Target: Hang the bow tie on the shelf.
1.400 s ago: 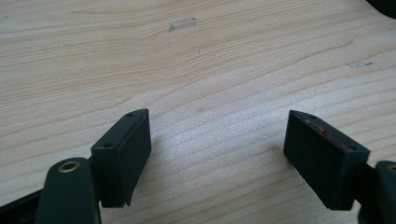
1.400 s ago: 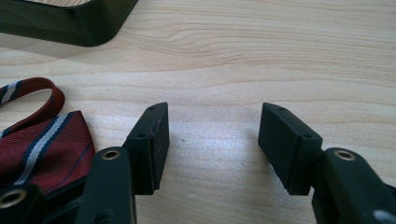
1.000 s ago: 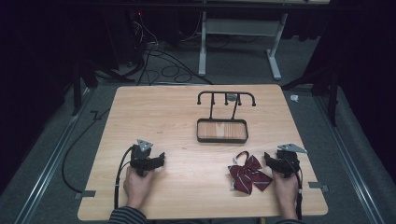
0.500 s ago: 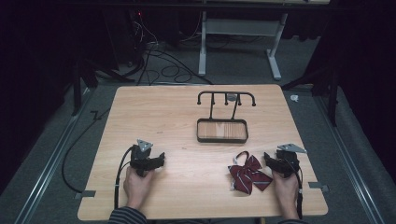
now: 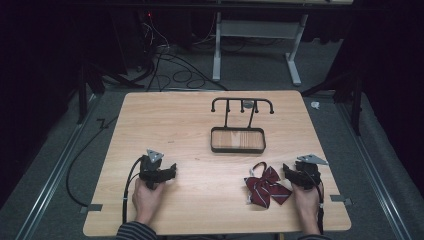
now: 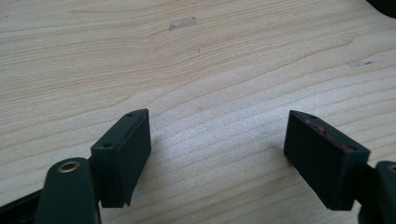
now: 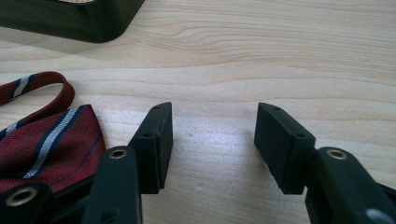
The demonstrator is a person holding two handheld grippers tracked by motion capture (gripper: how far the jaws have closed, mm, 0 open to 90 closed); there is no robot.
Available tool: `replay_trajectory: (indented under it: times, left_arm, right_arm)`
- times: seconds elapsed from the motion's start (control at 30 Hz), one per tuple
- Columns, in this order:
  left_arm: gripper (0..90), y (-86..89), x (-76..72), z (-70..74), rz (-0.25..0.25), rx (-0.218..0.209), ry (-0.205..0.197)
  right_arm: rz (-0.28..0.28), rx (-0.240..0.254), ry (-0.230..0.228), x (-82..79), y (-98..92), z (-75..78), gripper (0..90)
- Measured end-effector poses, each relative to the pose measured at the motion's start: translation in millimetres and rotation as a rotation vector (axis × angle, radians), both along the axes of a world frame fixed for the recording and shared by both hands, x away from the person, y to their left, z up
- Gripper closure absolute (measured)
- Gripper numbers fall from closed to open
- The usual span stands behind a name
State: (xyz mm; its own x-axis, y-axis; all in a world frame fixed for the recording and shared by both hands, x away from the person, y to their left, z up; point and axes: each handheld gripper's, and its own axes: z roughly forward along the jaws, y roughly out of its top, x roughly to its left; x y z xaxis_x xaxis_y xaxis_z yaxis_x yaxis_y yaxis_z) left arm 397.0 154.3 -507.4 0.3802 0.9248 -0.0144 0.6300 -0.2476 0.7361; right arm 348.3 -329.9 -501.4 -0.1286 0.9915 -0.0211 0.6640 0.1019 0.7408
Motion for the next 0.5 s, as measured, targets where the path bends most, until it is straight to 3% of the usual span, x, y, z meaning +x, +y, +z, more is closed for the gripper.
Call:
replay_trajectory:
  times: [0.1,0.23,0.5]
  left_arm:
    - [23.5,0.0,0.0,0.0,0.000,0.000,0.000]
    - [23.5,0.0,0.0,0.0,0.000,0.000,0.000]
    - [23.5,0.1,0.0,0.0,0.000,0.000,0.000]
  right_arm:
    - [-0.007,0.014,0.008,-1.3,-0.7,0.9,49.8]
    - [0.013,0.038,-0.015,-7.7,-1.7,6.0,51.8]
    - [0.101,0.064,-0.024,-17.8,8.8,15.9,56.8]
